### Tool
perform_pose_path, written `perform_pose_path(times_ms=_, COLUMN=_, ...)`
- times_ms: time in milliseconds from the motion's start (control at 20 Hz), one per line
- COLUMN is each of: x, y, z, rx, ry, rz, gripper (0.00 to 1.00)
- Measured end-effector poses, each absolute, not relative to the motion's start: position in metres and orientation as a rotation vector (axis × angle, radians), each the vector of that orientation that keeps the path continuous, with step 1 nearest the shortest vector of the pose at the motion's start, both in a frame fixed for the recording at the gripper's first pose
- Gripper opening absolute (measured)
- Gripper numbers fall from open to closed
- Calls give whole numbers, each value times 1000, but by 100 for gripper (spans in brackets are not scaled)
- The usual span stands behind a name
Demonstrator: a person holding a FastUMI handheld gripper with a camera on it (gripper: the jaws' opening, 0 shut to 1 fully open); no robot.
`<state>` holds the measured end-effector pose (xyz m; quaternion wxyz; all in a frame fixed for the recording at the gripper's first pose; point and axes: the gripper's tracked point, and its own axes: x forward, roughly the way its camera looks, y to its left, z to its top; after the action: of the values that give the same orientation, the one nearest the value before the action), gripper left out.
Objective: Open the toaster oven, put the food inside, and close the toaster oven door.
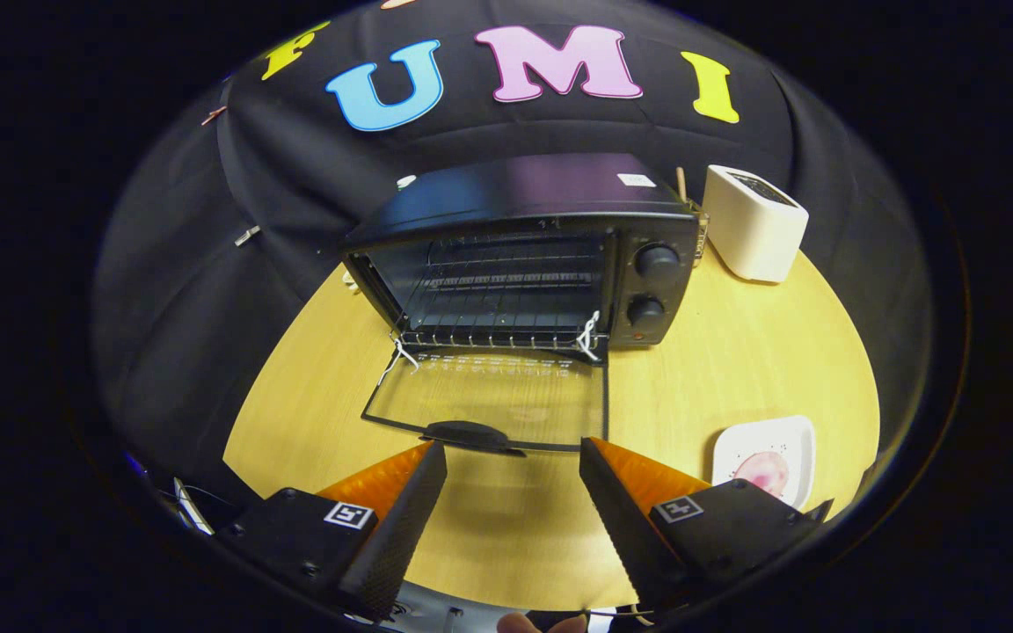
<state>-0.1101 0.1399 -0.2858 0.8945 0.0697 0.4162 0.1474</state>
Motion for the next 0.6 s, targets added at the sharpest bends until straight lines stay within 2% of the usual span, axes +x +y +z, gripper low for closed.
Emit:
perform_pose_path(times_ms=300, x=-121, y=79, z=-280, rx=151, ry=957, rz=356, gripper=99)
perform_pose_path(times_ms=600, x=-126, y=-8, z=-292, rx=136, ry=1035, rz=336, gripper=99)
